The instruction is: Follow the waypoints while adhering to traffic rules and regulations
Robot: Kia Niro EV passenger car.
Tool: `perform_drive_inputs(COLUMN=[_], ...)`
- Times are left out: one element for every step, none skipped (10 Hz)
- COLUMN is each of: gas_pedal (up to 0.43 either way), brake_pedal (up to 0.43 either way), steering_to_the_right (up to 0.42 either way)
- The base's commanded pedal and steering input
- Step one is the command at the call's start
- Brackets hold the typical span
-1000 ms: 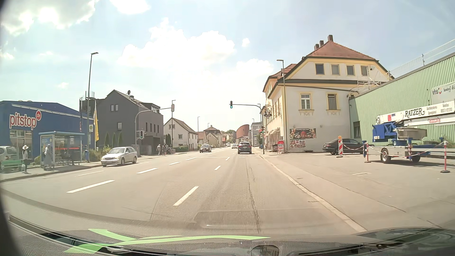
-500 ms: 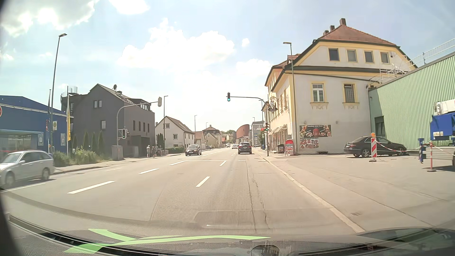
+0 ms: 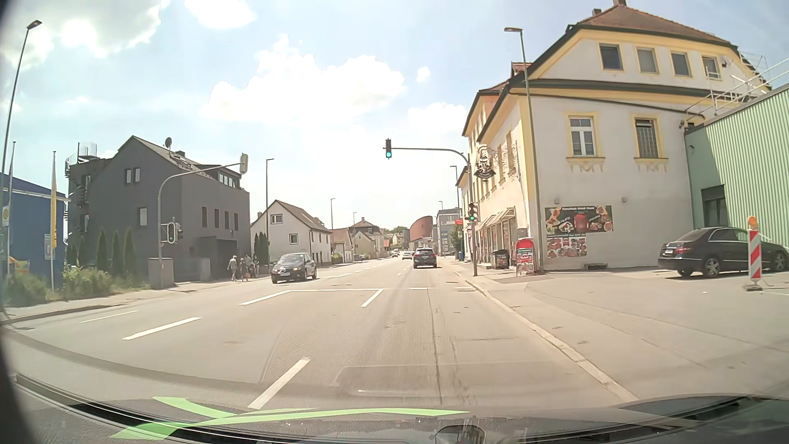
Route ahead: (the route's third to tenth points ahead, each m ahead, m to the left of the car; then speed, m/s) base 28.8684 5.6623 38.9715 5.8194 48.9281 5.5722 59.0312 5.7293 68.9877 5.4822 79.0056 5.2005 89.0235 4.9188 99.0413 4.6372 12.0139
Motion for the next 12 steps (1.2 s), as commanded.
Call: perform_drive_inputs(gas_pedal=[0.169,0.169,0.169,0.169,0.169,0.169,0.169,0.169,0.169,0.169,0.169,0.169], brake_pedal=[0.000,0.000,0.000,0.000,0.000,0.000,0.000,0.000,0.000,0.000,0.000,0.000], steering_to_the_right=[-0.005,-0.005,-0.005,-0.005,-0.004,-0.004,-0.004,-0.003,-0.004,-0.004,-0.004,-0.004])
